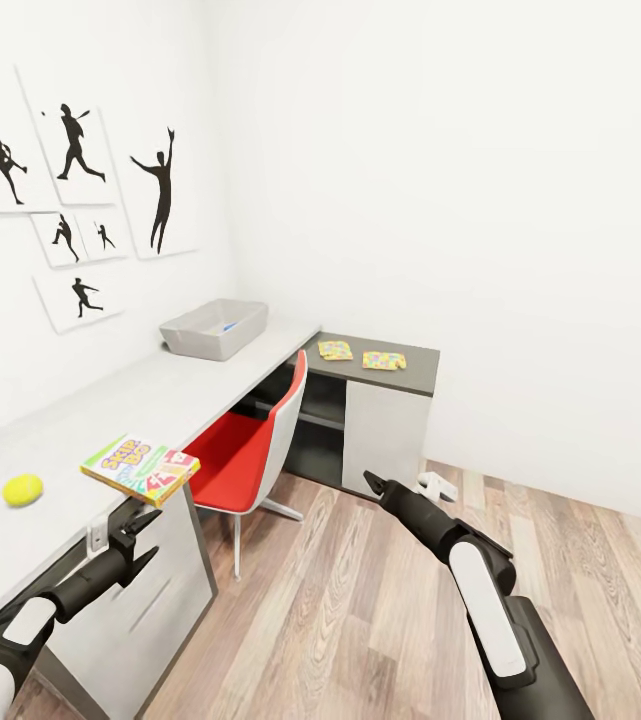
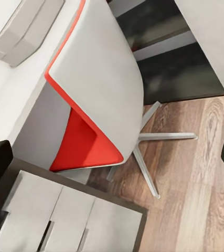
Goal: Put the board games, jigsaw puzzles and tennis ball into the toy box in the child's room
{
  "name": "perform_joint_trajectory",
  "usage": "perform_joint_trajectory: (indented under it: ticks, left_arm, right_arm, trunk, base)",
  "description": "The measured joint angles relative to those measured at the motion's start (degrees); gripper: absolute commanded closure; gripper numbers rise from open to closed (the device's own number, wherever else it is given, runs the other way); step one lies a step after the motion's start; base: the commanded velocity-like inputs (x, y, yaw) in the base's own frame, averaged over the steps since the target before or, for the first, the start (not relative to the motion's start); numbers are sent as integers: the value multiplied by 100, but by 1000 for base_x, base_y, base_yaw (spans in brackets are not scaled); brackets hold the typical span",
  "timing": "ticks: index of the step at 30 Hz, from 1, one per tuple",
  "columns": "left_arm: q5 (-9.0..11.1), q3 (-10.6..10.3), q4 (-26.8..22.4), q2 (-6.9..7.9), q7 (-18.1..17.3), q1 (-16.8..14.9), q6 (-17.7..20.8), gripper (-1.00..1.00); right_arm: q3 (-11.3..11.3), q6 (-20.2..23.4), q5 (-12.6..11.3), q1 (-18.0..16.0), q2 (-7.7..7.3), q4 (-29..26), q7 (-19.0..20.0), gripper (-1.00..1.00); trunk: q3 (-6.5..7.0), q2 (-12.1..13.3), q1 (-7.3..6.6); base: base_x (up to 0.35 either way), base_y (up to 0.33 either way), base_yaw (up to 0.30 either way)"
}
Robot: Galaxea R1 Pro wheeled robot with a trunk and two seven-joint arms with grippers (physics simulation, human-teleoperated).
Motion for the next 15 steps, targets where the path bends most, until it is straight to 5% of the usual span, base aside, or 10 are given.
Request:
perform_joint_trajectory:
  ticks: [15]
  left_arm:
    - [-1, -11, -5, -28, -19, 0, -11, -100]
  right_arm:
    - [-3, -7, -3, 0, 37, 85, 8, -100]
  trunk:
    - [0, 0, 0]
  base:
    - [0, 0, 0]
